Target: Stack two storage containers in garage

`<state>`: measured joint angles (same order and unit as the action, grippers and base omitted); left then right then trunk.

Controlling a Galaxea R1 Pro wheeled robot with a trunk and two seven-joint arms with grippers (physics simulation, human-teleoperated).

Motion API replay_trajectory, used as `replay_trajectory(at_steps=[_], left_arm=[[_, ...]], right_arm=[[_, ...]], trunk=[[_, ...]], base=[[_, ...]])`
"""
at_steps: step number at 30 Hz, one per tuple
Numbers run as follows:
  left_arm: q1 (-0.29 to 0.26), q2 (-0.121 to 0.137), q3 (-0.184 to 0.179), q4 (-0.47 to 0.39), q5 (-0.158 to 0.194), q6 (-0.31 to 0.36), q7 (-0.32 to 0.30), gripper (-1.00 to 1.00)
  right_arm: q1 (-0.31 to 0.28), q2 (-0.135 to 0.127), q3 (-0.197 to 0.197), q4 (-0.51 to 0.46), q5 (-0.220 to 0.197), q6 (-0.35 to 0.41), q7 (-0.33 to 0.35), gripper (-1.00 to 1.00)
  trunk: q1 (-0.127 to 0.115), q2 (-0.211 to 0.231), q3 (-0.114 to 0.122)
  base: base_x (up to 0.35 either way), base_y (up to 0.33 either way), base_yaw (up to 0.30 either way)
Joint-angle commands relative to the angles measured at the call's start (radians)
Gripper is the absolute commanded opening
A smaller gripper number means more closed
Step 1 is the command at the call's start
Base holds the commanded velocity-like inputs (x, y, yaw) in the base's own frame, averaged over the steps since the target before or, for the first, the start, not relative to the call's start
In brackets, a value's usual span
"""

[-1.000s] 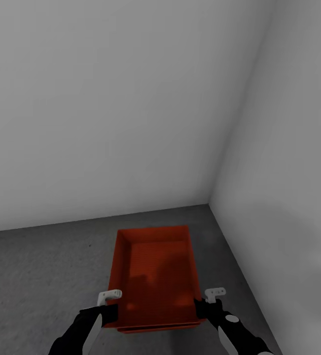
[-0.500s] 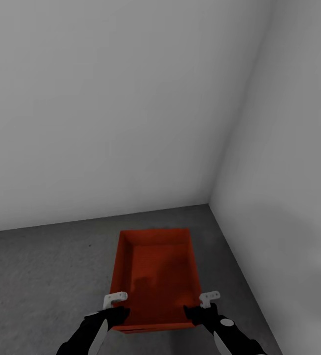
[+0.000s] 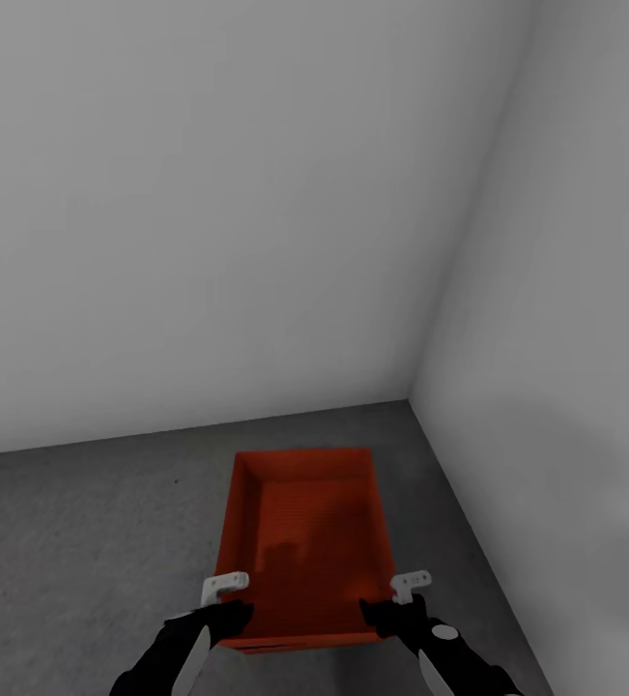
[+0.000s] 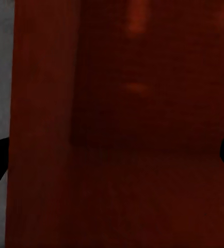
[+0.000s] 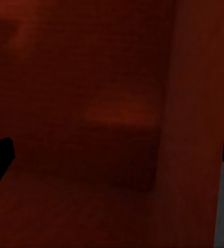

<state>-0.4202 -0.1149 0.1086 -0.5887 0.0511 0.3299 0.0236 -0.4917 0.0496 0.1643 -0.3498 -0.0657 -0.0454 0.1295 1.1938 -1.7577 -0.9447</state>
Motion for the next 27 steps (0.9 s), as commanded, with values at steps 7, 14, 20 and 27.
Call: replay_trajectory(at_steps=[7, 14, 20, 27], left_arm=[[0.000, 0.004, 0.004, -0.002, 0.000, 0.005, 0.002, 1.00], [0.000, 0.006, 0.004, -0.002, -0.002, 0.004, 0.004, 1.00], [0.000, 0.006, 0.004, -0.002, -0.002, 0.004, 0.004, 1.00], [0.000, 0.006, 0.004, -0.002, -0.002, 0.004, 0.004, 1.00]], right_arm=[[-0.001, -0.001, 0.004, 0.001, -0.006, -0.004, 0.001, 1.00], [-0.001, -0.001, 0.004, 0.001, -0.006, -0.004, 0.001, 1.00], [-0.001, -0.001, 0.004, 0.001, -0.006, -0.004, -0.001, 1.00], [-0.001, -0.001, 0.004, 0.001, -0.006, -0.004, -0.001, 1.00]], trunk=[[-0.019, 0.035, 0.015], [-0.046, 0.084, 0.037], [-0.069, 0.126, 0.056], [-0.096, 0.175, 0.078]], base=[[0.000, 0.000, 0.000], [0.000, 0.000, 0.000], [0.000, 0.000, 0.000], [0.000, 0.000, 0.000]])
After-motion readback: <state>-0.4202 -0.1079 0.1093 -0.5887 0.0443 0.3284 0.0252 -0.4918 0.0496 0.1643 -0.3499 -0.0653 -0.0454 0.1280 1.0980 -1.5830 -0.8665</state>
